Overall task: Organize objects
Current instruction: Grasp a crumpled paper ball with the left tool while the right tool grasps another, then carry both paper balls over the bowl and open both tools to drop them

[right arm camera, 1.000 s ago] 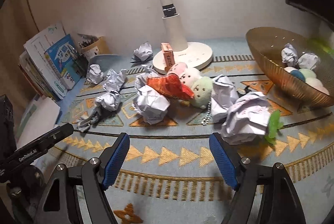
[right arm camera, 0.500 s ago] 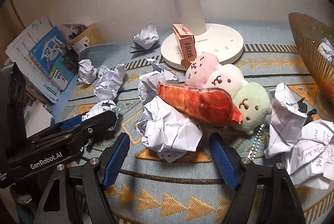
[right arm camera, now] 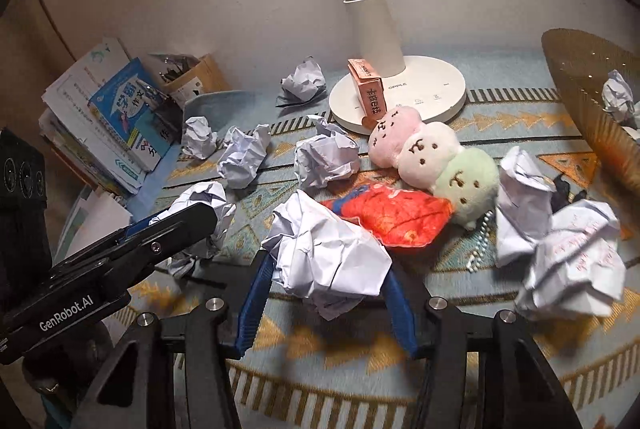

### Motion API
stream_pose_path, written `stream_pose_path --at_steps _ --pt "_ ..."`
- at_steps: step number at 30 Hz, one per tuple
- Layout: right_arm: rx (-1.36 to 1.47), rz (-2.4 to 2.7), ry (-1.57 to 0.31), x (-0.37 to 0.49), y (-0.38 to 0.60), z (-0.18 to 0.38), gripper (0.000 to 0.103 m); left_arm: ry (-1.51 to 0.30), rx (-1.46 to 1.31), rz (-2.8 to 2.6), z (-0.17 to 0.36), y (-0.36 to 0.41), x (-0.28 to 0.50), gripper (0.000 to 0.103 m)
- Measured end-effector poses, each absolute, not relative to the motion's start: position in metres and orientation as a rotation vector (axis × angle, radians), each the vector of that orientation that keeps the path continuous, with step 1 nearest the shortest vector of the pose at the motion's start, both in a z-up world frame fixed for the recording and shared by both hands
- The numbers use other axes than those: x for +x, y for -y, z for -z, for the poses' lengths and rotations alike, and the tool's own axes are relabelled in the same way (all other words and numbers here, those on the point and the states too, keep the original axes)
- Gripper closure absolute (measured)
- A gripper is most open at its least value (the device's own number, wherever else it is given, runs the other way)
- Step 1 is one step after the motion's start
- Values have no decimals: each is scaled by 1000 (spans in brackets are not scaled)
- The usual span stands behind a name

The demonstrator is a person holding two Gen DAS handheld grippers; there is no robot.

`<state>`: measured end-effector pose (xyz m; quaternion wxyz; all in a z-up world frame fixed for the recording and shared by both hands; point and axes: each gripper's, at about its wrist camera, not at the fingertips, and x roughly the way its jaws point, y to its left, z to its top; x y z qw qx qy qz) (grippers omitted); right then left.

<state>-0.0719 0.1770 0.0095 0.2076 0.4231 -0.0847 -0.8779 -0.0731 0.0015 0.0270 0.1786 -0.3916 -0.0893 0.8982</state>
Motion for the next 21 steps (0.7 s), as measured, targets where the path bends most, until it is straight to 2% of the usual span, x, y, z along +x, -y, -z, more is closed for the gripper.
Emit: stream_pose_path --at_steps 7,15,18,21 --pt "1144 2511 -19 -6 -200 -13 50 328 -1162 -2475 -3 -21 -29 56" --pt "1193 2483 13 7 -213 11 49 305 -1157 -2495 14 -33 -10 56" --pt "1194 2494 14 8 -215 12 32 331 -1155 -2480 16 -30 -11 56" --pt "1189 2497 34 8 -216 11 31 369 -1164 -2458 19 -26 -13 56"
